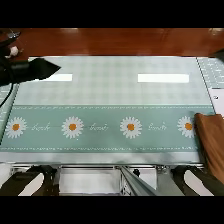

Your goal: Fold the shirts.

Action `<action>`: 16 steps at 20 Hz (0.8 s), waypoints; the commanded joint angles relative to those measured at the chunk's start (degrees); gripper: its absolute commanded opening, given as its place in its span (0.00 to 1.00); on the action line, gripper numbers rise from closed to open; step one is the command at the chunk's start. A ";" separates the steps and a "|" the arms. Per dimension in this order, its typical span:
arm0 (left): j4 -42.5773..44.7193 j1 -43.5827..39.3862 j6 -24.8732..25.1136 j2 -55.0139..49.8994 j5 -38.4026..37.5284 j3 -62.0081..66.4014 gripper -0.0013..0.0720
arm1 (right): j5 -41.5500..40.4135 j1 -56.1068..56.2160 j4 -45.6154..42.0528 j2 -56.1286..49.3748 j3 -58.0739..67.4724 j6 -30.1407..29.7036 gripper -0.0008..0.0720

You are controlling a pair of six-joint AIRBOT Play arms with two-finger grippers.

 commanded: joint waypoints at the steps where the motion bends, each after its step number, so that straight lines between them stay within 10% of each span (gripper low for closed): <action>1: 15.32 -7.69 -7.72 -5.38 -1.42 2.49 0.04 | -2.60 25.11 -27.10 -9.31 -2.03 9.70 0.06; 6: 28.83 -5.81 -13.94 -5.40 -2.16 -10.32 0.04 | -2.93 26.10 -40.63 -16.37 -13.20 24.09 0.06; 16: 29.20 -4.92 -13.94 -5.38 -2.27 -10.23 0.05 | -2.75 23.71 -42.05 -16.39 -13.70 23.71 0.06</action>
